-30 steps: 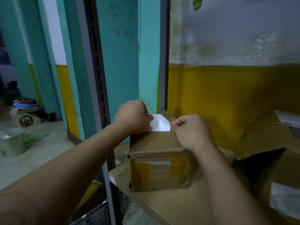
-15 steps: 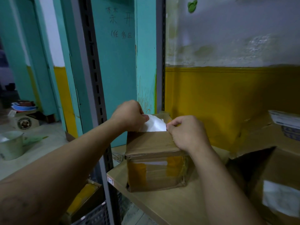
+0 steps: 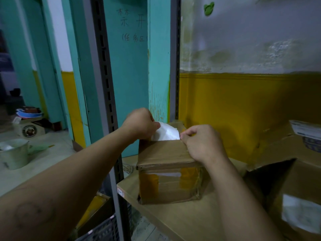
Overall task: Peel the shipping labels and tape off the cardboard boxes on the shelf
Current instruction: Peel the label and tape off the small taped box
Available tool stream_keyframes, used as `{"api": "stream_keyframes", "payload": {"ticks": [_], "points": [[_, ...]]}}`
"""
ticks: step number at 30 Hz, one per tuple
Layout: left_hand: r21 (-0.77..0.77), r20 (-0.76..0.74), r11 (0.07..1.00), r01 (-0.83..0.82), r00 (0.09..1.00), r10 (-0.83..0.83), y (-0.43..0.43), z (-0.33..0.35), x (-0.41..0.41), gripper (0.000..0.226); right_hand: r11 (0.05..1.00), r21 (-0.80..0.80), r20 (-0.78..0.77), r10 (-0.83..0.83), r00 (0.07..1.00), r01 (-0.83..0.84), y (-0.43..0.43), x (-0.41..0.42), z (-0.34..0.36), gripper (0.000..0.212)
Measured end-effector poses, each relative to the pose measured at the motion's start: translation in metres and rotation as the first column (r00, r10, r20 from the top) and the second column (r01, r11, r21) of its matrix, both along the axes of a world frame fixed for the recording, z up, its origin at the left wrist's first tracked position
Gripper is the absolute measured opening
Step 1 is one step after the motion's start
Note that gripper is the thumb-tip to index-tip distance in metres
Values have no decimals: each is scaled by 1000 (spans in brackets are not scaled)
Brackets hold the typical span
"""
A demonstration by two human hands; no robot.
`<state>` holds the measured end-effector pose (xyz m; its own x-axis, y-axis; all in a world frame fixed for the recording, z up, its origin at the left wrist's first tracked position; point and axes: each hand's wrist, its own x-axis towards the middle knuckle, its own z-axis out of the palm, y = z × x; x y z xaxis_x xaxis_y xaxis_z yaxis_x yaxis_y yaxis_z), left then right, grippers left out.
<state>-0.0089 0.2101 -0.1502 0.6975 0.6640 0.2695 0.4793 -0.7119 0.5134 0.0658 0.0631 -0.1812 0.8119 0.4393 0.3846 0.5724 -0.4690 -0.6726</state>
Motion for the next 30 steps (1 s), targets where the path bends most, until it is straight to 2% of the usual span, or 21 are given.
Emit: {"api": "stream_keyframes", "payload": {"ticks": [5, 10, 16, 18, 22, 26, 30], "points": [[-28, 21, 999, -17, 1000, 18, 5, -2, 3, 22, 1000, 1, -6, 13, 1000, -13, 0, 1, 0, 11], [-122, 54, 991, -52, 997, 59, 13, -4, 6, 18, 1000, 12, -12, 10, 1000, -10, 1, 2, 0, 11], [-73, 52, 996, -53, 997, 57, 9, -7, 7, 19, 1000, 6, -10, 3, 1000, -3, -1, 1, -1, 11], [-45, 50, 999, -18, 999, 20, 6, -7, 5, 17, 1000, 4, -8, 3, 1000, -3, -2, 1, -1, 11], [-115, 151, 985, 129, 982, -111, 1, 0, -12, 19, 1000, 11, 7, -3, 1000, 2, -2, 2, -2, 11], [-108, 258, 959, 263, 939, -229, -9, -3, -24, 39, 1000, 19, -1, -7, 1000, 7, -3, 3, -3, 11], [-29, 228, 960, 278, 937, -264, -8, -8, -31, 32, 999, 41, -14, 9, 1000, -8, -2, 3, -4, 8]]}}
